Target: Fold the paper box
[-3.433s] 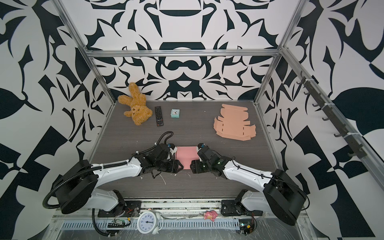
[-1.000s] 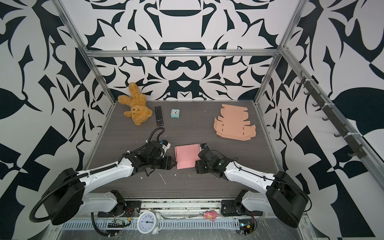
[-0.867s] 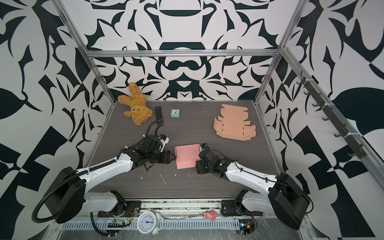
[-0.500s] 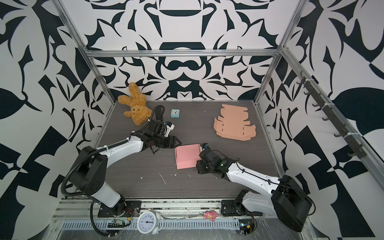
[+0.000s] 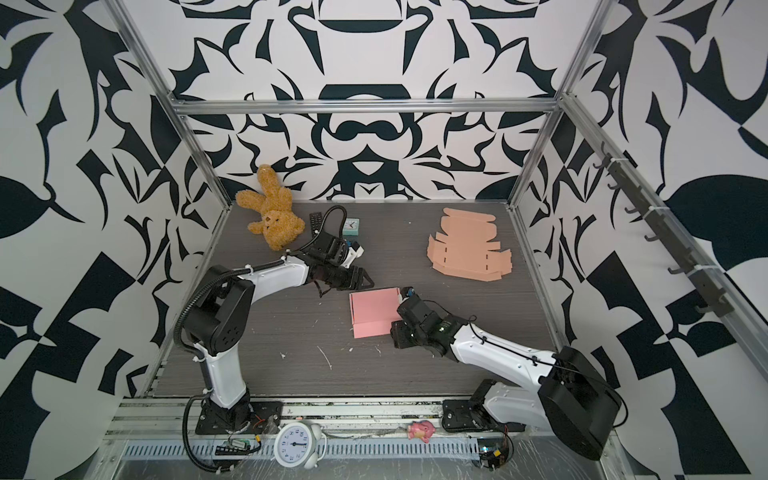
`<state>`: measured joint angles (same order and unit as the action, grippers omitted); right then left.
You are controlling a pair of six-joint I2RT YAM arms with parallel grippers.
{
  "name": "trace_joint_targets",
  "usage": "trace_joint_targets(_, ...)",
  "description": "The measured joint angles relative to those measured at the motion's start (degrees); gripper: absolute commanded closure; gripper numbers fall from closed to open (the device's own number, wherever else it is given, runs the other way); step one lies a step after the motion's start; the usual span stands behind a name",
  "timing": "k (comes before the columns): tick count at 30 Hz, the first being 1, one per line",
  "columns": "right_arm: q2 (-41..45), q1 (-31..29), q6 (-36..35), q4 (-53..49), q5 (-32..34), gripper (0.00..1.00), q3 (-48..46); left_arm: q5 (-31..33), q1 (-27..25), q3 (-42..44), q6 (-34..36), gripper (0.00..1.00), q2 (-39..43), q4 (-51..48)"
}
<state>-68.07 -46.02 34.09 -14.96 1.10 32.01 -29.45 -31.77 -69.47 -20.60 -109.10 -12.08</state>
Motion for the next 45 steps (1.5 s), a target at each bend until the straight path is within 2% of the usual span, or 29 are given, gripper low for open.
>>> trace_joint_targets(17,-3.54,0.0,-0.04,2.14,0.09,0.41,0.63,-1.64,-1.7,5.16,-0.61,0.4,0.94,0.55)
trace_joint_targets(27,-4.87,0.0,-0.39,2.84,0.44,0.41,0.63,-1.64,-3.61,12.55,-2.05,0.43,7.56,2.43)
trace_joint_targets(45,-6.25,0.02,-1.07,2.86,1.18,0.41,0.66,2.71,-6.75,21.14,-5.79,0.46,14.43,6.64)
